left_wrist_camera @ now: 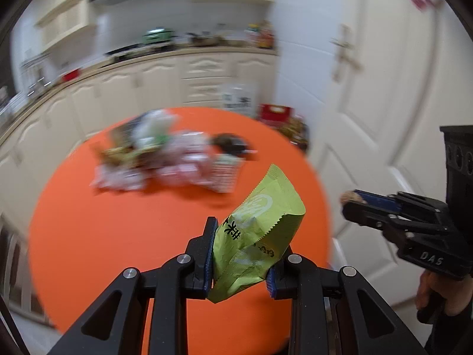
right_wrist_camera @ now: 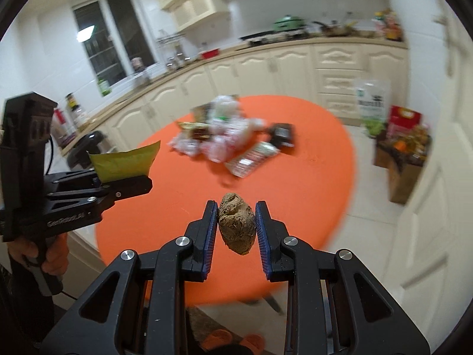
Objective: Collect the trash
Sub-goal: 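Carry the wrapper and lump to the blue bin and release both into it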
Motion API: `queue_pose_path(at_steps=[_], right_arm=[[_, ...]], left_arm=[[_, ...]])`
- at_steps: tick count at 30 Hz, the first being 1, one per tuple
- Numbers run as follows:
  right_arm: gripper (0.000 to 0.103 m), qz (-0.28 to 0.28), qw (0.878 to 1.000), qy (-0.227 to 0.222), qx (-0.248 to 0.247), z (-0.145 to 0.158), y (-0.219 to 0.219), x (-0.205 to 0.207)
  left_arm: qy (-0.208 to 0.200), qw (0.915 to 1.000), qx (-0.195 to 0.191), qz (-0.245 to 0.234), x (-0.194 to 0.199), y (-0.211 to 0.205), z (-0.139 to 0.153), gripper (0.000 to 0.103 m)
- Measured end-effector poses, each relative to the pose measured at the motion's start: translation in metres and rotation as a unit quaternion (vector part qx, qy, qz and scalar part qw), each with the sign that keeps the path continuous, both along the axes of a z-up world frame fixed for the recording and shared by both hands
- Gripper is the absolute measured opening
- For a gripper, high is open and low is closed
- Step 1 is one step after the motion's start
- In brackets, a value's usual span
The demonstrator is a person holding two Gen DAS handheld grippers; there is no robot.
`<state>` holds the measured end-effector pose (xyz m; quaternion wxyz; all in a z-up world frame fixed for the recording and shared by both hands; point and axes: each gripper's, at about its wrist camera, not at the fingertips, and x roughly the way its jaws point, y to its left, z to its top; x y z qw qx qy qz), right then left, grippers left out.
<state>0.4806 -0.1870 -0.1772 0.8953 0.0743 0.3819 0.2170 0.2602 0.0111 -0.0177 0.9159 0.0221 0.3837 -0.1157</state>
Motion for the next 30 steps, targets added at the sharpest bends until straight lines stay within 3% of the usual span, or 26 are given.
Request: queue_pose_path(at_steps=[6, 11, 20, 26, 30], right_arm=[[0.025, -0.072, 0.996, 0.018, -0.043, -0.012, -0.066, -0.032], [0.026, -0.121, 0.990, 0.050, -0.055, -0.043, -0.113, -0.040], [0.049, -0.168, 0.979, 0.089, -0.074, -0.086, -0.156, -0.044], [0.054, -0.164, 0.977, 0.110, -0.079, -0.103, -0.166, -0.054], [0.056, -0.166, 0.975, 0.121, -0.078, -0.112, -0.170, -0.056]], left_arm=[[0.018, 0.9951, 0.011, -0.096, 0.007, -0.095, -0.012, 0.024], [0.039, 0.9877, 0.031, -0.148, 0.021, -0.155, -0.034, 0.024], [0.093, 0.9739, 0.074, -0.193, 0.057, -0.216, -0.085, 0.024], [0.133, 0.9647, 0.087, -0.210, 0.087, -0.252, -0.116, 0.027], [0.147, 0.9630, 0.092, -0.206, 0.102, -0.268, -0.131, 0.028]])
